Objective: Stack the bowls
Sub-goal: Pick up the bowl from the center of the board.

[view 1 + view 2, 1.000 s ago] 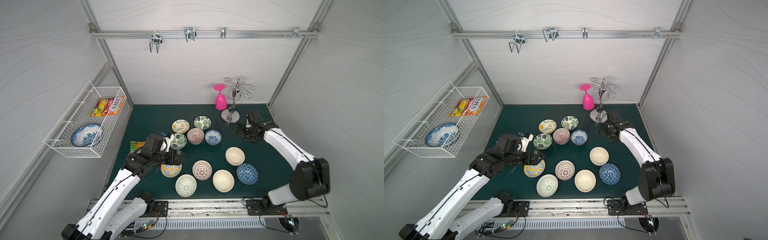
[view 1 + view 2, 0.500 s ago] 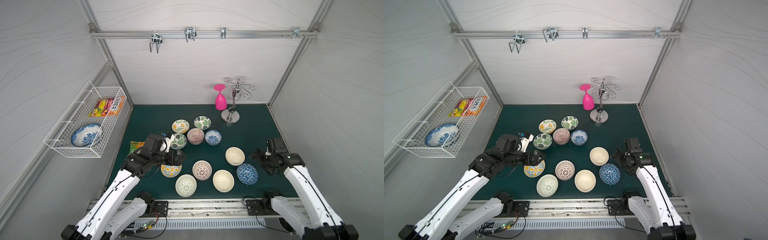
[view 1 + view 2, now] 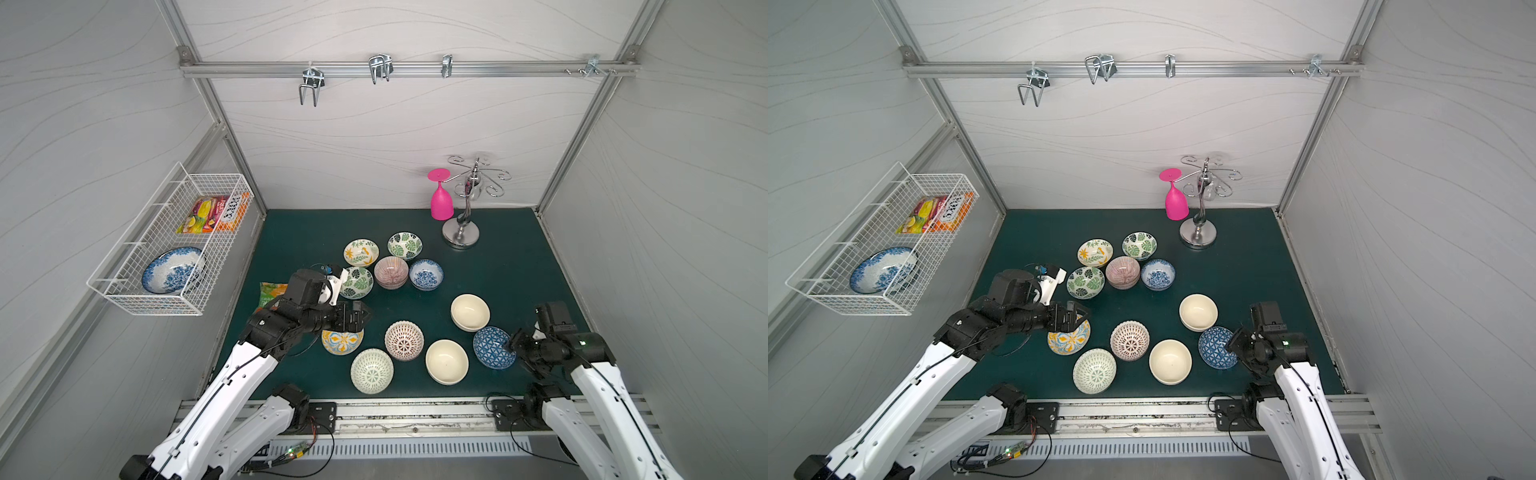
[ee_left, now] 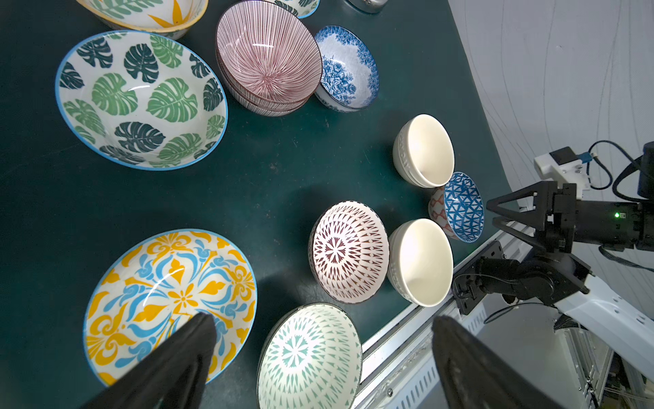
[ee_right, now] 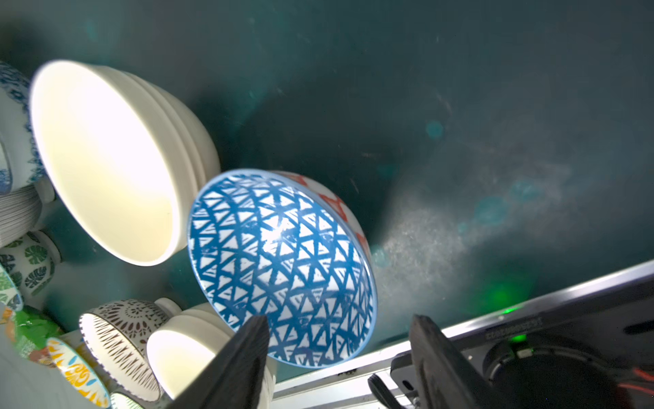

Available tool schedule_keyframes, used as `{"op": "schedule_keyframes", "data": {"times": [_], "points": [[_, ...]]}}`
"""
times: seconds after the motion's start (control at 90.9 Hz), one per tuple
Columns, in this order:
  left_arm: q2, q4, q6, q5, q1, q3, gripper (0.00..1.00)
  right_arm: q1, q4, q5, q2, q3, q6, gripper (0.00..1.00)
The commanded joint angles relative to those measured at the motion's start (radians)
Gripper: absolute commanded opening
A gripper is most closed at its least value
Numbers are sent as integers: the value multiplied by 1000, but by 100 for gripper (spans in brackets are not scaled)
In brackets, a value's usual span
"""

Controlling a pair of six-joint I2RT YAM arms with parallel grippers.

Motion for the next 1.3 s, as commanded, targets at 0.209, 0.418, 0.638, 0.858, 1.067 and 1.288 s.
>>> {"op": "schedule_keyframes", "data": {"times": [0.209, 0.418, 0.638, 0.858, 1.067, 1.288], "points": [[-10, 35, 3, -2, -2, 1, 100, -2, 37, -29, 34, -57, 12, 52], [-10, 31, 2, -10, -1, 1, 99, -2, 89, -35, 52, -83, 23, 39], [-4, 30, 2, -12, -2, 3, 99, -2, 97, -19, 54, -91, 31, 24], [-7, 28, 1, -19, -1, 3, 99, -2, 122, -9, 59, -108, 44, 15], [-7, 27, 1, -22, -1, 2, 99, -2, 117, 5, 62, -91, 47, 3], [-7, 27, 1, -24, -2, 3, 99, -2, 61, 17, 23, -45, 38, 0]]}}
